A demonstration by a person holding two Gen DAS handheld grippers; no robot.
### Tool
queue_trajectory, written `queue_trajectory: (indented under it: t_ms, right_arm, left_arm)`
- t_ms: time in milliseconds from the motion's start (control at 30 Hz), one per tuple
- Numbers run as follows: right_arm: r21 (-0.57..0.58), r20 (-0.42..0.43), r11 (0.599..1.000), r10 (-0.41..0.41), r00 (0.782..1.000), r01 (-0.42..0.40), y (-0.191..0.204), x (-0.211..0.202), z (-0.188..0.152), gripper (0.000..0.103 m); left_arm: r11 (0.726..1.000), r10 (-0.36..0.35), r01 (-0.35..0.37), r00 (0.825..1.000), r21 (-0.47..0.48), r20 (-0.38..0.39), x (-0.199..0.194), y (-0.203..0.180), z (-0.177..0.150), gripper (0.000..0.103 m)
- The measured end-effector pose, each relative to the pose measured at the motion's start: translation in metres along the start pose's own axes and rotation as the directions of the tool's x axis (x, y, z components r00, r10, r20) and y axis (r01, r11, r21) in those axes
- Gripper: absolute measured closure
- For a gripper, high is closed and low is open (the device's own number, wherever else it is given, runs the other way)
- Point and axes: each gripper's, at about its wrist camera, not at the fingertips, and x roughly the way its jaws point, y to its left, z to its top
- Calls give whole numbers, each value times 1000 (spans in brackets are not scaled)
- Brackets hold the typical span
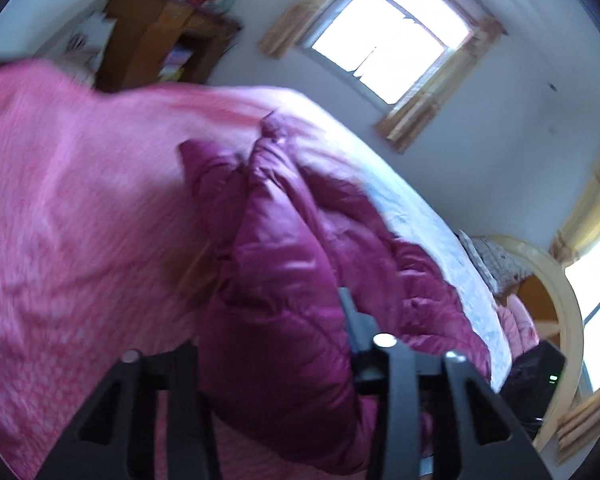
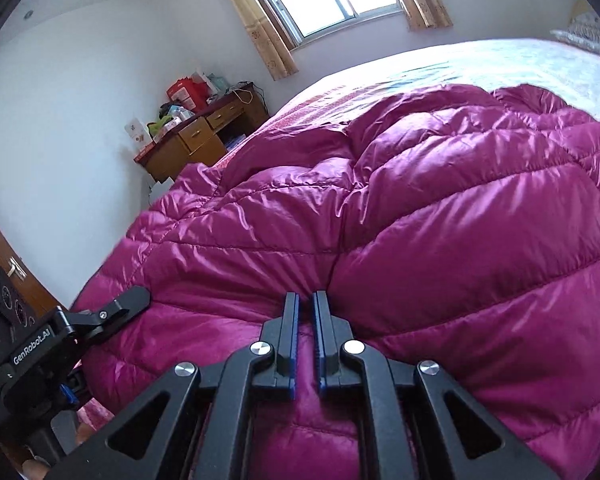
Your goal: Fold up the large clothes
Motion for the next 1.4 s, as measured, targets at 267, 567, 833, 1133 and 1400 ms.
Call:
queue_trajectory:
  t_ms: [267, 567, 833, 1133, 1400]
  right_arm:
    - [223, -82, 963, 172, 982, -150, -36, 1, 14, 96]
    - [340, 62, 933, 103, 993, -118, -120, -95, 37, 96]
    - [509, 140, 860, -57, 989, -23, -215, -161, 6, 96]
    - [408, 242, 903, 33, 970, -133, -230, -190, 61, 6]
    - [226, 34, 974, -13, 999, 5, -224, -112, 146, 1]
  left_arm:
    - [897, -79, 60, 996, 437, 27, -2, -130, 8, 74]
    - [657, -161, 219, 976, 722, -150, 28, -233, -40, 74]
    - [563, -64, 274, 955, 779, -289, 93, -267, -107, 74]
    - [545, -81, 288, 953, 788, -292, 92, -258, -129, 73]
    - [582, -117, 336, 936, 741, -332, 85, -251, -120, 73]
